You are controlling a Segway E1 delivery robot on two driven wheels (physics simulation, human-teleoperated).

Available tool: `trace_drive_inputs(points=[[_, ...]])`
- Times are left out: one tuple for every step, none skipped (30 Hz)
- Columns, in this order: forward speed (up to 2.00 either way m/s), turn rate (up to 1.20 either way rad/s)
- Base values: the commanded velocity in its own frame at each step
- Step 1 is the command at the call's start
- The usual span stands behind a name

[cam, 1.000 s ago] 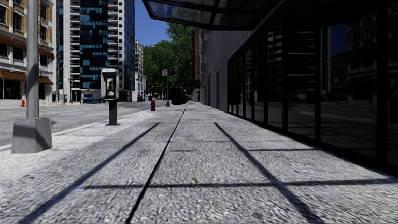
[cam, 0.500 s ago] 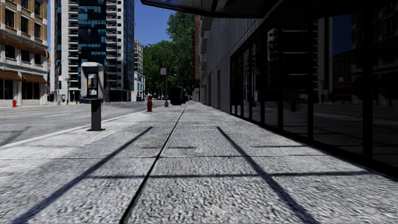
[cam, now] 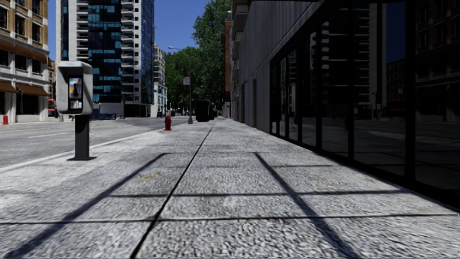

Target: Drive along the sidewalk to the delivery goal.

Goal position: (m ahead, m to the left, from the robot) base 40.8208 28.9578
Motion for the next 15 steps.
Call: trace_drive_inputs(points=[[2.0, 0.0], [2.0, 0.0], [2.0, 0.0], [2.0, 0.0], [2.0, 0.0], [2.0, 0.0], [2.0, 0.0], [2.0, 0.0], [2.0, 0.0], [2.0, 0.0], [2.0, 0.0], [2.0, 0.0], [2.0, 0.0], [2.0, 0.0], [2.0, 0.0]])
